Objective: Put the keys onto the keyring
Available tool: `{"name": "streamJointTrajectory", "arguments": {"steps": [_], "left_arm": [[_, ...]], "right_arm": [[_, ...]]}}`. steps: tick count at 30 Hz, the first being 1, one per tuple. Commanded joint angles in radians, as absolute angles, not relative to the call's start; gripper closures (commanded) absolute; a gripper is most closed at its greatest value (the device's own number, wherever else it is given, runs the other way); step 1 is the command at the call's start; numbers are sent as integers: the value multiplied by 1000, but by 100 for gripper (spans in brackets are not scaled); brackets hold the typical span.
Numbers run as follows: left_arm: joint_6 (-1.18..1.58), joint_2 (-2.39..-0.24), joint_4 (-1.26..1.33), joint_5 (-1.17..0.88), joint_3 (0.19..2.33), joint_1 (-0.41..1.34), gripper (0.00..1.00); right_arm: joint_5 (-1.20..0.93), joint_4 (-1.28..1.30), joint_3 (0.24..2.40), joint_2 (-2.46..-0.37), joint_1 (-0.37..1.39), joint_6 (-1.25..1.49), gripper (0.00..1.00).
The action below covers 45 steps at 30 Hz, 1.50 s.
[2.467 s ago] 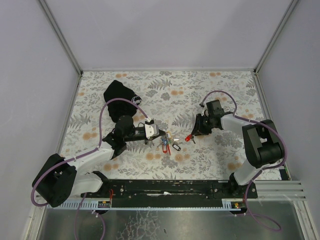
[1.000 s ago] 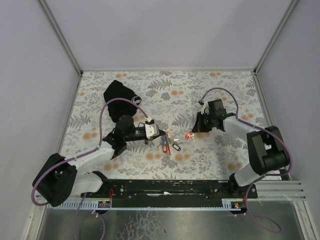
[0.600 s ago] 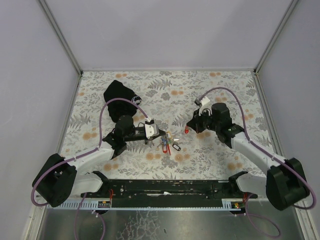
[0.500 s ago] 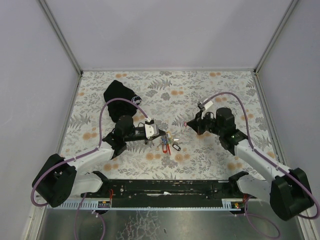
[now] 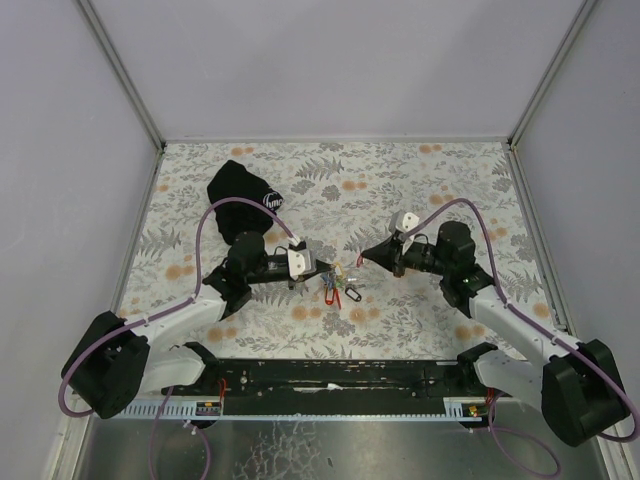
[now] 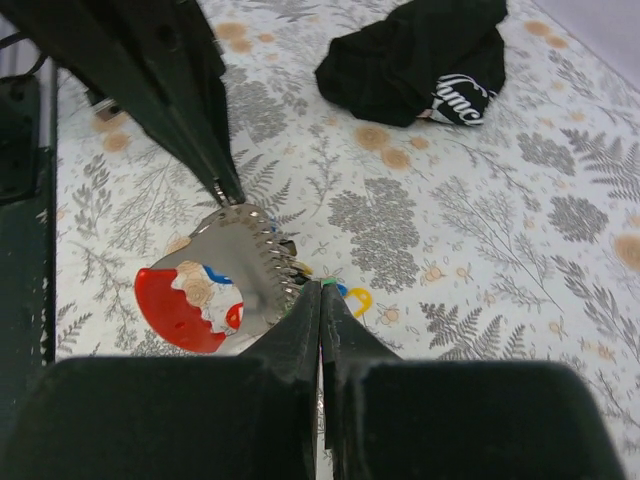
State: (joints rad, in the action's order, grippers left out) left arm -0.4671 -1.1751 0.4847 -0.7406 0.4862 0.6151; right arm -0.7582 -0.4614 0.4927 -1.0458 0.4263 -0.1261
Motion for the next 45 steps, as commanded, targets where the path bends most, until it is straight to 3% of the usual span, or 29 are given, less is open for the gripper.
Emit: {"name": "streamJointTrajectory", "arguments": {"steps": [1, 8, 13, 45], "left_arm": [[-475, -1154, 557, -790, 487, 611, 100], [-497, -1170, 526, -851, 504, 611, 100], [-509, -1196, 506, -900, 520, 611, 100], [-542, -1221, 433, -953, 552, 610, 100]], "right_arm": [[-929, -507, 533, -1054, 433, -264, 100], [-975, -395, 568, -1046, 457, -341, 100], [-897, -287, 597, -1034, 527, -421, 100], [-709, -279, 573, -1070, 704, -487, 100]]}}
